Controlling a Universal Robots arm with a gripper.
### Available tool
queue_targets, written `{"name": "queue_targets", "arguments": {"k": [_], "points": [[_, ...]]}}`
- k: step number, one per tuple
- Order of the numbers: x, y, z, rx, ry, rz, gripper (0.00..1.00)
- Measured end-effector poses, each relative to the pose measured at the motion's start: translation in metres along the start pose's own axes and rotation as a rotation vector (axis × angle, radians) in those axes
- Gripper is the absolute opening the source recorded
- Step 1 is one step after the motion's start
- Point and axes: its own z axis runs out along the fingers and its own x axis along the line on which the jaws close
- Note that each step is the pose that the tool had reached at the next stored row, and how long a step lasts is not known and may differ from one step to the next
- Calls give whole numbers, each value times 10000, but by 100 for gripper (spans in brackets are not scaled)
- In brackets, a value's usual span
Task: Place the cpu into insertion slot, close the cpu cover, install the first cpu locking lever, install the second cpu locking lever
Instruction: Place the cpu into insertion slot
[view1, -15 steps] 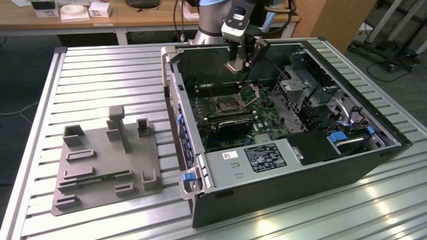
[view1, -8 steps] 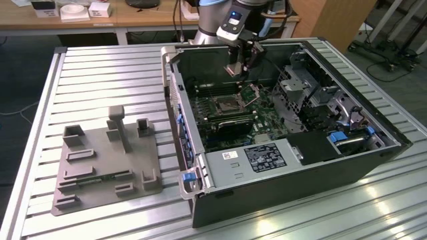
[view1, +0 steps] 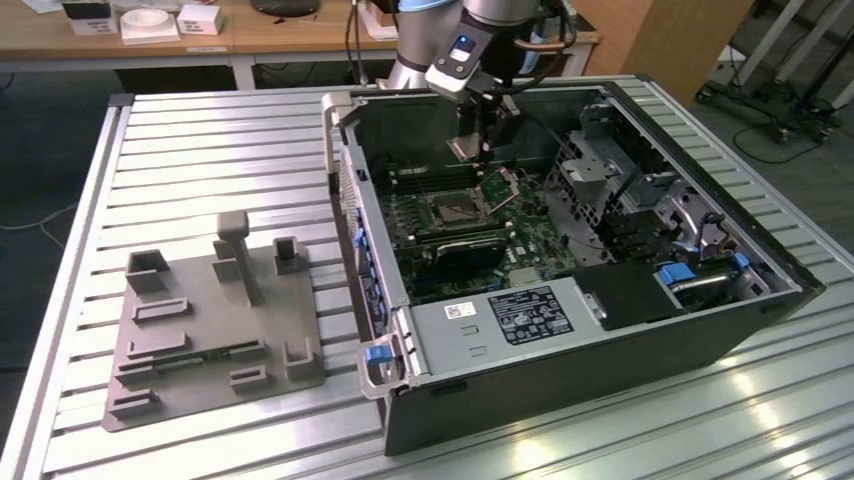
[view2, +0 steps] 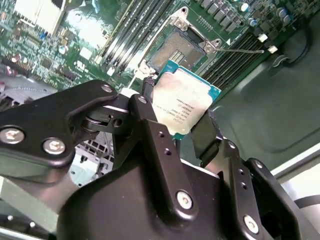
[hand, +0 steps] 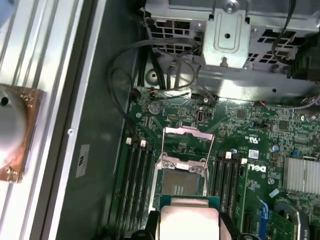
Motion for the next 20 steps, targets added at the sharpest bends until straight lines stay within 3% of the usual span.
{"name": "queue_targets", "arguments": {"k": [9,18,20], "points": [[6,-11,134,76,-69,910,55],[10,-11,141,85,-66,929,55],[9,-13,159,147,-49,933,55]]}}
